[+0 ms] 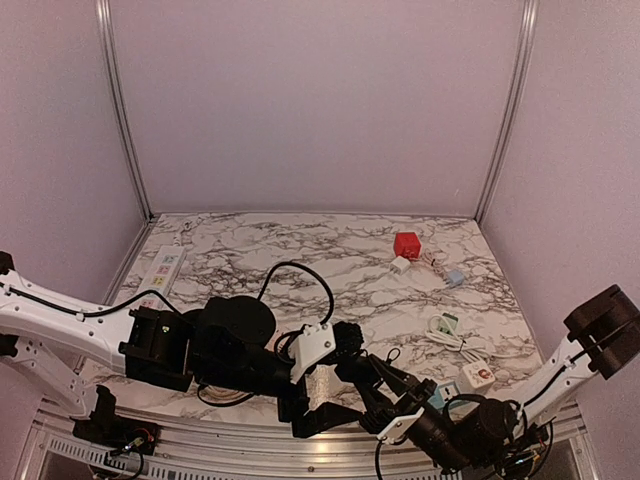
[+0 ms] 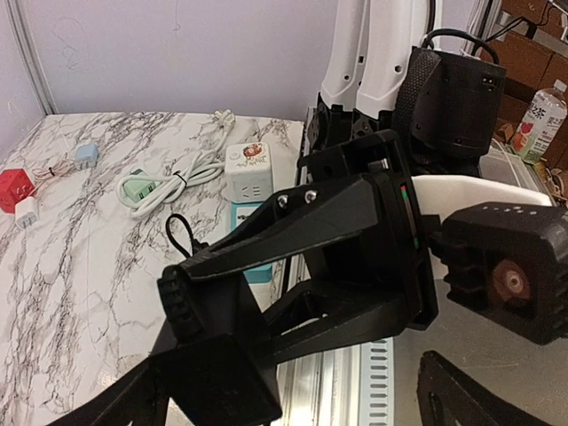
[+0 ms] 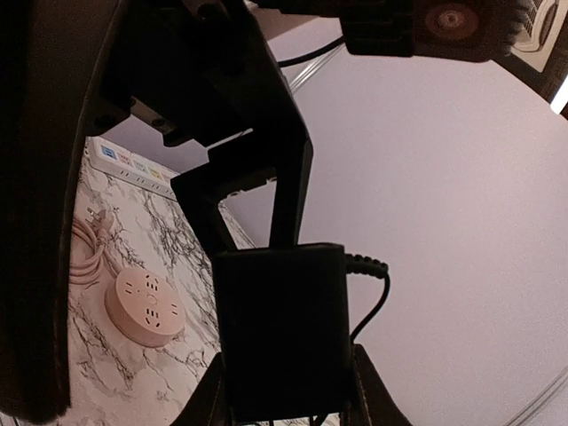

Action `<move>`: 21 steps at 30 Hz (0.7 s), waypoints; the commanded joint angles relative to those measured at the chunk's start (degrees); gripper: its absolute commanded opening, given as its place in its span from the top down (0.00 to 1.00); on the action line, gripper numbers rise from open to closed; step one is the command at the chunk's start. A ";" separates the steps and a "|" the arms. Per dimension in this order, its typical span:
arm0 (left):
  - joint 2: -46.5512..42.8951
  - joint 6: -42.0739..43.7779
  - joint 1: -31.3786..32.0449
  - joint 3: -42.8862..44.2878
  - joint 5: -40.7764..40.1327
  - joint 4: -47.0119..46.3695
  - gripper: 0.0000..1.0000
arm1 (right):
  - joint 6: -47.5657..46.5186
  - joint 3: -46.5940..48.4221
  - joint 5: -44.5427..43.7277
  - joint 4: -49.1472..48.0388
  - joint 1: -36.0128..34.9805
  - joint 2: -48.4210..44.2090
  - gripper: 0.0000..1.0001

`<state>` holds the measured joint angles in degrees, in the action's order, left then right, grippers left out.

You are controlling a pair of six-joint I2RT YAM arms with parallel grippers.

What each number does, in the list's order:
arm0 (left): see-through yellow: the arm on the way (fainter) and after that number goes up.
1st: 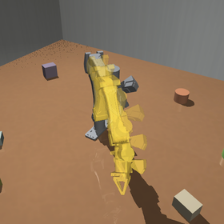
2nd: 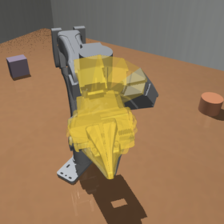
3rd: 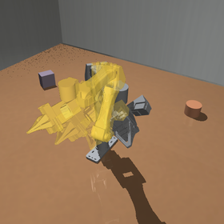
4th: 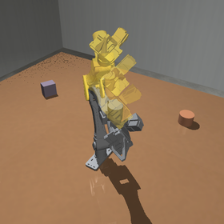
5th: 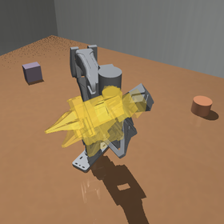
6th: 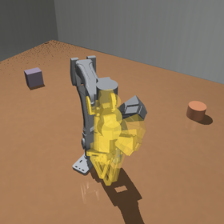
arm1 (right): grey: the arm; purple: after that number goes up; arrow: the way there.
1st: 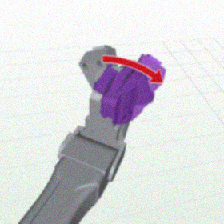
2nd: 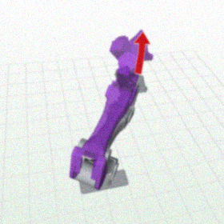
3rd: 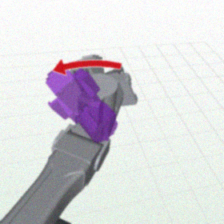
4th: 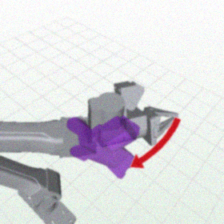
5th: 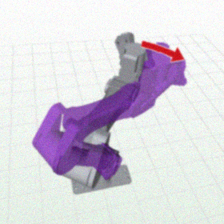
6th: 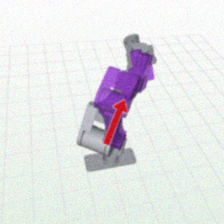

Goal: Insert the plug
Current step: Pass from the right arm to the left

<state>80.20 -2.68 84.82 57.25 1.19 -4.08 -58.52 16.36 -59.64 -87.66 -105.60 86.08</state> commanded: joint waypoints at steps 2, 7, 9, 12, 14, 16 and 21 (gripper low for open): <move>1.38 1.24 0.66 2.69 -2.77 -1.90 0.01 | -0.28 2.01 -0.96 -17.64 -0.39 0.62 0.95; 1.19 1.45 0.70 2.60 -2.53 -2.74 0.07 | -0.52 2.19 -1.10 -17.61 -0.46 0.75 0.95; 1.04 1.45 0.70 2.56 -2.51 -2.77 0.08 | -0.54 2.19 -1.13 -17.64 -0.57 0.82 0.95; 1.01 1.53 0.70 2.34 -2.51 -3.05 0.10 | -0.71 2.35 -1.17 -17.64 -0.57 1.05 0.94; 1.12 1.53 0.69 2.25 -2.51 -3.07 0.11 | -0.85 2.45 -1.11 -17.64 -0.57 1.26 0.94; 1.19 1.60 0.70 2.17 -2.64 -3.07 0.11 | -1.05 2.61 -1.19 -17.64 -0.57 1.57 0.94; 1.01 1.80 0.70 1.90 -2.89 -3.30 0.10 | -1.48 3.04 -1.42 -17.64 -0.65 2.36 0.94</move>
<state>81.73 -1.85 85.08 58.30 -0.67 -5.52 -59.37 17.30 -60.20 -87.64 -105.82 87.81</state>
